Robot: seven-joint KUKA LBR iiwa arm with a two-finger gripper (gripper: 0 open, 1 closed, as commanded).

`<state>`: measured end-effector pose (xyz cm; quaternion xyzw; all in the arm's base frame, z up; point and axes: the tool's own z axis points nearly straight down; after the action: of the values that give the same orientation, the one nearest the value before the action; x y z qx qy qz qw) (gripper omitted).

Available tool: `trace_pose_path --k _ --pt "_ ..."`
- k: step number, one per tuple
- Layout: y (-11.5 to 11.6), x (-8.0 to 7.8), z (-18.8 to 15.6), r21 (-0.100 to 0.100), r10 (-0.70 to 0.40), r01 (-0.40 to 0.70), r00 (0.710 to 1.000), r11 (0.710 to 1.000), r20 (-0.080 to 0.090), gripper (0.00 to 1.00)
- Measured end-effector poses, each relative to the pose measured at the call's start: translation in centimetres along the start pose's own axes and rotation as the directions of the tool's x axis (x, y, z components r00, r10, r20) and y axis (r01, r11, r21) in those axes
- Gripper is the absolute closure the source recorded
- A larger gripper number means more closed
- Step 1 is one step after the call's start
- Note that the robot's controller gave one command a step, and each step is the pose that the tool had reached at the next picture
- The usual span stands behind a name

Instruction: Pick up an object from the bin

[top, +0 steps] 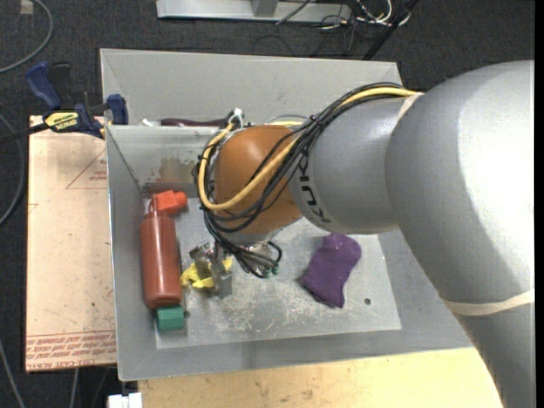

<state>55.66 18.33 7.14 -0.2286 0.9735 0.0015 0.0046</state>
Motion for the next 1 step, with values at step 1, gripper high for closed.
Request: trace_pose_path --k 1 --pt "0.03 -0.93 -12.06 -0.001 0.023 -0.023 1.000 1.000 0.004 1.00"
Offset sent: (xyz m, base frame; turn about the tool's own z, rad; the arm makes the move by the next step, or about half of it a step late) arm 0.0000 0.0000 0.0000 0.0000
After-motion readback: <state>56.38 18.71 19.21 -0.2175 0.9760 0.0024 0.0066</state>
